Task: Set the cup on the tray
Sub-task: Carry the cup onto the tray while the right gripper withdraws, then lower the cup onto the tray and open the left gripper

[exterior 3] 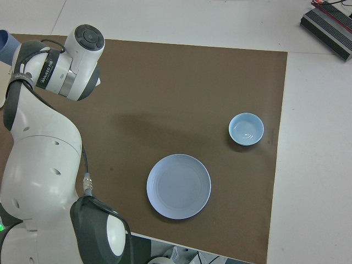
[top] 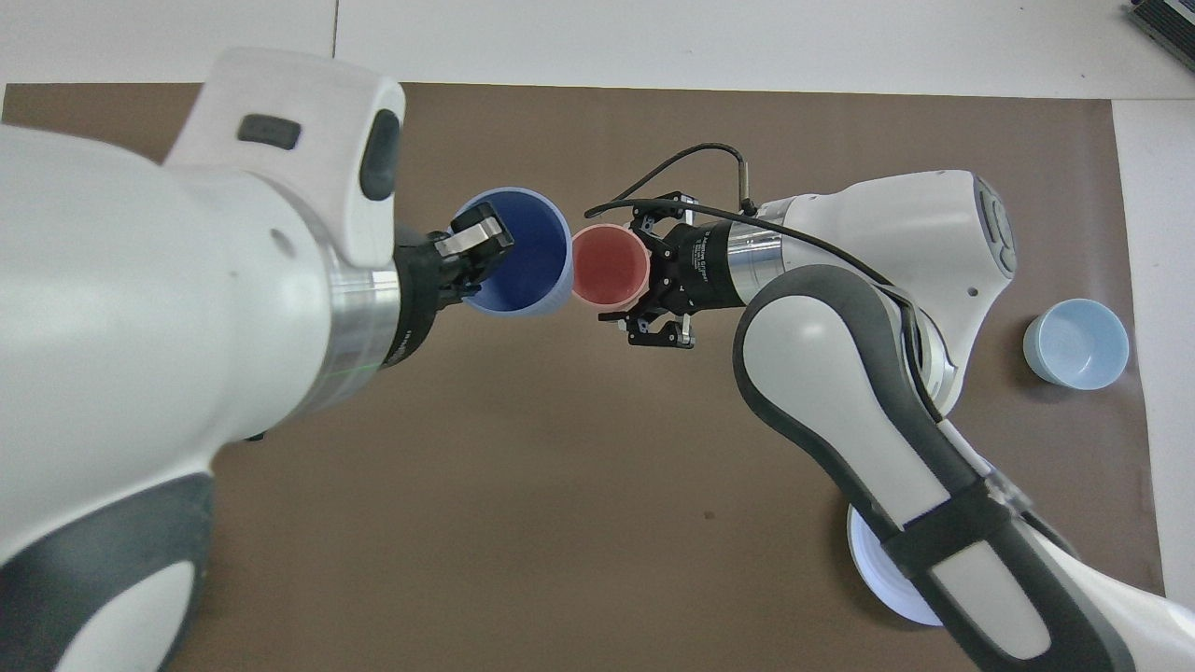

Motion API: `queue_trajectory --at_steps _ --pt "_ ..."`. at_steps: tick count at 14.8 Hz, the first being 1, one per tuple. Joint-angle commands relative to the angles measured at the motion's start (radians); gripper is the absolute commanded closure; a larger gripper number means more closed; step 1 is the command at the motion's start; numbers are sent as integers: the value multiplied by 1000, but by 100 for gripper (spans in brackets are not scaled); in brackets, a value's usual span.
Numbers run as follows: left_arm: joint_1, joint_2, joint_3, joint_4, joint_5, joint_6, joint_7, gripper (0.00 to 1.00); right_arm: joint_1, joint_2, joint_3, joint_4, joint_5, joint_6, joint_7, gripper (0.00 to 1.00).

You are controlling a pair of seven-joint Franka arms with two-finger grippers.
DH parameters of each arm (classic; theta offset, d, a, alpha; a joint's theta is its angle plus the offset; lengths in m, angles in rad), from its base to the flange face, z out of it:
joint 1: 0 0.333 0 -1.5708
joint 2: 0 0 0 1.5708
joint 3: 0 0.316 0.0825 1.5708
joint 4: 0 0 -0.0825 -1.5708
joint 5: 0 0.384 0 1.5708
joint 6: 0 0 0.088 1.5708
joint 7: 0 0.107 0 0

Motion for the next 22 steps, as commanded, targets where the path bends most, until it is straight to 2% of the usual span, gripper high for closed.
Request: queue_trajectory --at_steps 1,3,7,9,12,15,18,22 --pt "93 -67 2 -14 -12 -35 18 100 -78 -16 9 -39 11 12 -13 100" --pt "184 -102 19 -87 -11 -37 134 100 -141 -19 9 -81 11 10 -71 100" --pt "453 -150 36 -248 -29 4 615 100 -273 26 11 -120 23 6 -229 100" --pt "515 -150 40 -352 -31 95 776 100 -341 55 12 -123 23 -11 -268 100" --pt "604 -162 40 -569 -31 300 985 100 -421 87 11 -122 23 -31 -315 100" --pt "667 -113 40 -686 -31 472 1117 100 -506 127 11 -112 23 -66 -395 100" --pt "684 -17 40 -697 -31 566 1157 100 -572 164 12 -94 23 -105 -472 100" --pt "718 25 39 -759 -40 691 1231 100 -638 191 12 -85 22 -129 -486 100"
